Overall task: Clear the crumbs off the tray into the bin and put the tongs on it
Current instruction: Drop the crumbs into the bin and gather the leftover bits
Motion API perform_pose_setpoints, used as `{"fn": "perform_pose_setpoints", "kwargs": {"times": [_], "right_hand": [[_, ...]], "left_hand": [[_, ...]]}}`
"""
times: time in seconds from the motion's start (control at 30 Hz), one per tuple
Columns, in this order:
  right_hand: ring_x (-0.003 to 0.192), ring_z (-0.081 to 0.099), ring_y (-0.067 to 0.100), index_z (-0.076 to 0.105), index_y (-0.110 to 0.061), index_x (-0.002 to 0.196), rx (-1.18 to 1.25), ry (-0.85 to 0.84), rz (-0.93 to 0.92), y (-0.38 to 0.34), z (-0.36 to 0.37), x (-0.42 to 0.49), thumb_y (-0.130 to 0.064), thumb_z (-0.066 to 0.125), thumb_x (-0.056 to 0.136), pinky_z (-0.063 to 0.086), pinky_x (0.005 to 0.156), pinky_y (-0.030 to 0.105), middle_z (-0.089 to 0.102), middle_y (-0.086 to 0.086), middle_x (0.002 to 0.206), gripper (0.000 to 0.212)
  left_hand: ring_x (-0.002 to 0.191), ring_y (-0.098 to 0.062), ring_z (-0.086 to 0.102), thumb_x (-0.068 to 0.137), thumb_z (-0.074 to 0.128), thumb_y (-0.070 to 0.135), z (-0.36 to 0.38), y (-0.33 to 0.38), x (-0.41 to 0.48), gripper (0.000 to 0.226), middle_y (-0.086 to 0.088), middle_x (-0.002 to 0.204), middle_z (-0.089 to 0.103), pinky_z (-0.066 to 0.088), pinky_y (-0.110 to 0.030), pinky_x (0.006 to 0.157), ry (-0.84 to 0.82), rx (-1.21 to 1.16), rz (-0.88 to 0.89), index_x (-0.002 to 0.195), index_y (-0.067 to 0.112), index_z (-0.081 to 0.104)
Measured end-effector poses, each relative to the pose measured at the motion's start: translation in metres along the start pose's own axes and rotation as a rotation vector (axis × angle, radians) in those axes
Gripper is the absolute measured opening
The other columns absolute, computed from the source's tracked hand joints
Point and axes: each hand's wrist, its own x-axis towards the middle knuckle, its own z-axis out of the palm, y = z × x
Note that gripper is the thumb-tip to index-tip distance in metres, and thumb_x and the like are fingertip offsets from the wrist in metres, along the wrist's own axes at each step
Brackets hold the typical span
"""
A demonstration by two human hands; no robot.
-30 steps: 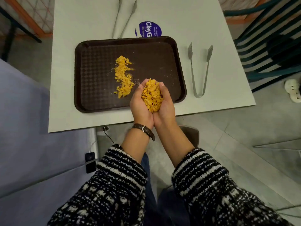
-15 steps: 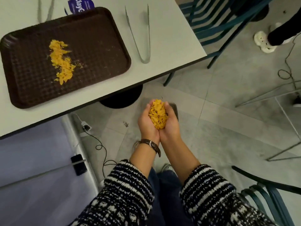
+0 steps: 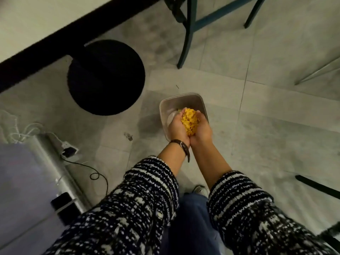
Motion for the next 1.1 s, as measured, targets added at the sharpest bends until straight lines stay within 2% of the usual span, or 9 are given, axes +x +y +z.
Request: {"fn": "perform_pose_setpoints", "kwargs": {"times": [0.1,0.23,0.27,0.33,0.4,0.47,0.57,0.83,1.1], "right_hand": [[0.081,0.066,0.027,0.064,-0.005,0.084,-0.152,0.066,0.004,0.009,-0.004,0.052,-0.025,0.05,0.095,0.053,0.089,0.043,0.067,0.014,0.087,0.028],[0.078,0.059,0.026,0.056,-0.006,0.08,-0.234,0.093,0.076,0.011,-0.012,0.087,-0.03,0.031,0.102,0.048,0.083,0.04,0.06,0.014,0.086,0.041],[0.077,0.058,0.026,0.055,-0.006,0.078,-0.239,0.091,0.098,0.009,-0.011,0.086,-0.028,0.03,0.102,0.047,0.083,0.039,0.059,0.014,0.086,0.041],[0.073,0.056,0.024,0.052,-0.006,0.074,-0.222,0.063,0.131,0.007,-0.008,0.077,-0.022,0.028,0.103,0.046,0.078,0.037,0.057,0.013,0.08,0.041],[0.071,0.053,0.021,0.05,-0.008,0.073,-0.195,0.021,0.14,0.0,-0.001,0.056,-0.018,0.027,0.104,0.045,0.073,0.034,0.054,0.011,0.078,0.039],[0.07,0.052,0.017,0.051,-0.006,0.078,-0.188,-0.012,0.133,-0.009,0.004,0.032,-0.018,0.028,0.103,0.045,0.069,0.028,0.053,0.008,0.078,0.037],[0.082,0.055,0.014,0.053,-0.007,0.102,-0.167,-0.006,0.076,-0.026,0.011,-0.013,-0.025,0.032,0.102,0.044,0.064,0.022,0.055,0.003,0.088,0.027],[0.125,0.05,0.031,0.054,-0.003,0.094,0.116,-0.079,0.133,-0.114,0.04,-0.172,-0.027,0.025,0.102,0.038,0.107,0.041,0.053,0.02,0.129,0.038],[0.103,0.057,0.03,0.055,0.002,0.108,0.111,-0.463,0.225,-0.138,0.101,-0.346,-0.03,0.028,0.101,0.044,0.094,0.04,0.061,0.021,0.107,0.043]], "left_hand": [[0.077,-0.024,0.062,0.096,0.038,0.033,-0.009,-0.008,0.054,0.034,-0.011,0.083,0.065,0.052,-0.035,0.075,0.016,0.116,-0.032,0.087,0.009,0.061],[0.058,-0.015,0.059,0.099,0.03,0.032,-0.022,0.0,0.088,0.038,-0.004,0.059,0.062,0.051,-0.025,0.063,0.024,0.164,-0.088,0.074,0.015,0.052],[0.065,-0.016,0.062,0.1,0.03,0.032,-0.023,0.001,0.088,0.036,-0.005,0.067,0.067,0.052,-0.025,0.075,0.013,0.168,-0.095,0.082,0.015,0.056],[0.115,-0.027,0.056,0.1,0.03,0.031,-0.025,0.002,0.081,0.038,-0.013,0.121,0.062,0.033,-0.031,0.108,-0.005,0.165,-0.122,0.121,0.011,0.054],[0.134,-0.029,0.038,0.099,0.031,0.027,-0.021,0.009,0.064,0.046,-0.013,0.142,0.044,0.022,-0.034,0.114,-0.011,0.159,-0.148,0.138,0.004,0.038],[0.125,-0.026,0.048,0.098,0.033,0.023,-0.012,0.017,0.04,0.046,-0.011,0.134,0.051,0.024,-0.034,0.113,-0.022,0.157,-0.13,0.139,0.002,0.036],[0.138,-0.025,0.033,0.098,0.034,0.019,0.002,0.034,-0.009,0.046,-0.014,0.147,0.037,0.021,-0.034,0.117,-0.037,0.135,-0.082,0.139,-0.001,0.034],[0.137,-0.021,0.033,0.098,0.029,0.022,0.038,0.094,-0.19,0.044,-0.01,0.146,0.039,0.017,-0.036,0.118,-0.106,-0.051,-0.032,0.136,0.003,0.039],[0.109,-0.019,0.056,0.098,0.035,0.018,0.023,0.174,-0.353,0.04,-0.009,0.117,0.061,0.043,-0.029,0.095,-0.293,-0.187,0.269,0.133,0.001,0.045]]}}
